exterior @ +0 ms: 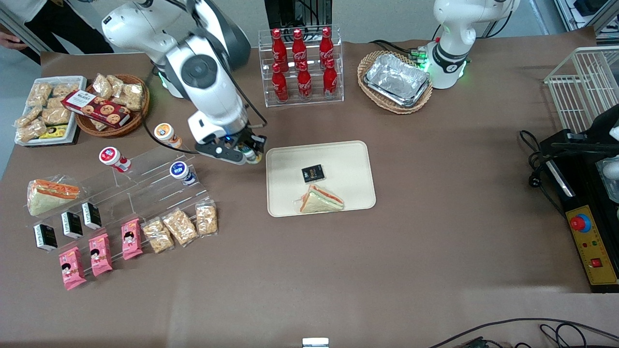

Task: Place green gum on tray
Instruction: 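Lift the green gum bottle and carry it over the white tray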

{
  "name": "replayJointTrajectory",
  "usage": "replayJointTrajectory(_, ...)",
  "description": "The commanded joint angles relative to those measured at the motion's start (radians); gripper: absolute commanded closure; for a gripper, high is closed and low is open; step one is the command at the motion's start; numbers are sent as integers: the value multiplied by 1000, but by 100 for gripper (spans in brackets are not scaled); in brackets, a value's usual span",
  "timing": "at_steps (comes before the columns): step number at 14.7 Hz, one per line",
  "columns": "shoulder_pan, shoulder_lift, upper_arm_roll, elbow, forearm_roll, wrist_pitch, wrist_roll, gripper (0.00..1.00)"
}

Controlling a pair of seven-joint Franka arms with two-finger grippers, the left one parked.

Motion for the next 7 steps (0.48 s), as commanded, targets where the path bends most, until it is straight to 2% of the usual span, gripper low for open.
replayJointTrajectory(1,67,86,-11,-75,14,167,103,44)
replayJointTrajectory(5,137,212,-12,-75,14,302,212,44)
replayJointTrajectory(7,140,247,-12,-75,14,342,217,44)
